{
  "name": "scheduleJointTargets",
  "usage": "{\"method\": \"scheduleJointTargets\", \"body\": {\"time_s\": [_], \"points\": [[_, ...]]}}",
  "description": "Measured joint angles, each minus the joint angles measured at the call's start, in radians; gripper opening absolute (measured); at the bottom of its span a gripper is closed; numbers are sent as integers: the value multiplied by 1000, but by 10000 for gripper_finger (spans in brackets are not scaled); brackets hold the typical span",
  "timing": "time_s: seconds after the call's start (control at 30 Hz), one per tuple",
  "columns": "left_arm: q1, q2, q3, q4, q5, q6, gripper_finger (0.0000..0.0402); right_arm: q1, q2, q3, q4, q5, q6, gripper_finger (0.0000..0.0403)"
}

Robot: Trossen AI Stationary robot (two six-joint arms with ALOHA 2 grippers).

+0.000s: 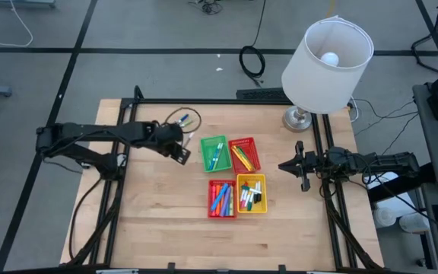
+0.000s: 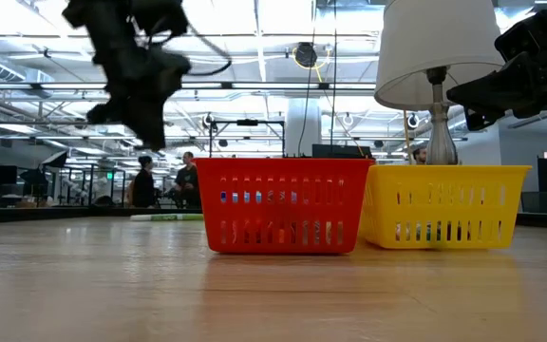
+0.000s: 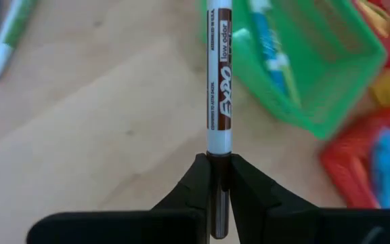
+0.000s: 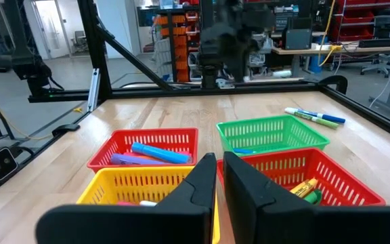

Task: Pick & Place Markers
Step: Put the brown marker pen into the green bin

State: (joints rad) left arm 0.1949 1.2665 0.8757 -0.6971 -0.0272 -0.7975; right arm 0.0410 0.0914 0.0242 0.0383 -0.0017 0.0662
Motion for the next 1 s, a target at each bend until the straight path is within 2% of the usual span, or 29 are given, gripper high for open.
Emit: {"method": "scheduleJointTargets", "body": {"time_s": [0.13, 0.27, 0.37, 0.57, 0.7, 0.83, 1.0], "points": [[-81, 73, 171, -75, -43, 17, 33, 0, 0, 0, 0, 0, 0, 18], [-126, 191, 361, -233, -114, 17, 33, 0, 0, 0, 0, 0, 0, 18], [-137, 283, 452, -230, -164, -22, 33, 0, 0, 0, 0, 0, 0, 18], [-143, 470, 491, -66, -144, -19, 41, 0, 0, 0, 0, 0, 0, 18], [-139, 563, 492, -26, -109, -20, 33, 0, 0, 0, 1, 0, 0, 18], [-132, 598, 492, -27, -111, -23, 34, 0, 0, 0, 1, 0, 0, 18], [-127, 599, 492, -26, -120, -7, 57, 0, 0, 0, 1, 0, 0, 18]]}}
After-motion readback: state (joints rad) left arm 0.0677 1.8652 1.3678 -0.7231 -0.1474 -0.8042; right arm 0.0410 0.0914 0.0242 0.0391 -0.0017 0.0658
